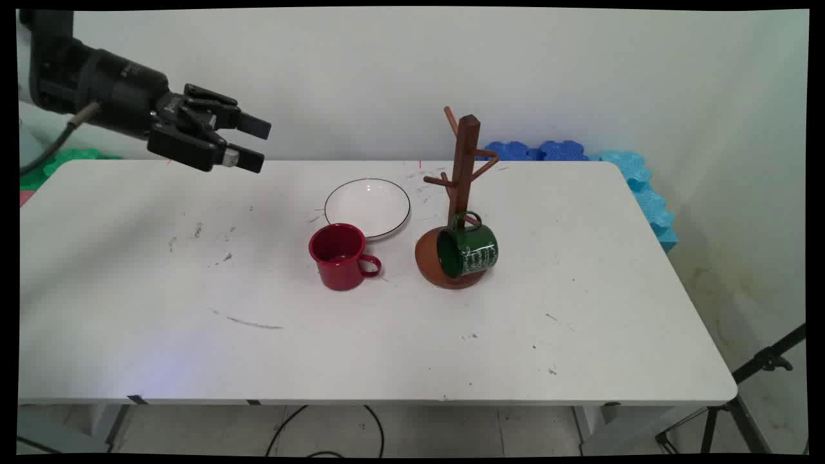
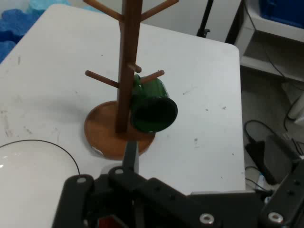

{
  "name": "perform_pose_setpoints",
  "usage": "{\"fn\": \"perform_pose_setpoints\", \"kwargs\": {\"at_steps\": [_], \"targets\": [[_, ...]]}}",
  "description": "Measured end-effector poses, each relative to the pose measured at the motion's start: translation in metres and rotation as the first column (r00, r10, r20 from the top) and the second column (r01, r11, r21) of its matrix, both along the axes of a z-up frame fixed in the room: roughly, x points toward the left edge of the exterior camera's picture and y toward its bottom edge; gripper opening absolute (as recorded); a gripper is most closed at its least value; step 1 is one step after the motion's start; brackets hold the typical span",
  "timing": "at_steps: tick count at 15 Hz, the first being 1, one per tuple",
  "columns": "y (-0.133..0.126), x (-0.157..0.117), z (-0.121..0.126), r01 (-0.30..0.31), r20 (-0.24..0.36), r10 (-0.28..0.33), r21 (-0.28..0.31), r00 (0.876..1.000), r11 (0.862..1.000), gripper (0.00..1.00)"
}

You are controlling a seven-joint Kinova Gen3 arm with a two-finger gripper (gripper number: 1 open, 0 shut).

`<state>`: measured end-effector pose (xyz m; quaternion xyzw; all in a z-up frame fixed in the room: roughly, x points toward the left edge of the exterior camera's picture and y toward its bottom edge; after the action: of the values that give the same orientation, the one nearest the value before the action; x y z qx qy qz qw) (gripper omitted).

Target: Pick up the green mug from the rack

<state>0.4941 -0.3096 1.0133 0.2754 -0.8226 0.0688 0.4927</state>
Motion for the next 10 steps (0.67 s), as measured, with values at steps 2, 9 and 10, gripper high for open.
{"fn": "perform_pose_setpoints", "kwargs": {"at_steps": [2,9,10], "targets": [[0.001,0.002,-0.006,-0.012,-0.012,0.012,-0.014,1.000,1.000,1.00],[-0.001,0.001,-0.016,-0.052,-0.020,0.051,-0.016,0.998,0.999,1.00],[-0.002,-0.002,-0.015,-0.064,-0.020,0.064,-0.005,0.998,0.998,1.00]]}}
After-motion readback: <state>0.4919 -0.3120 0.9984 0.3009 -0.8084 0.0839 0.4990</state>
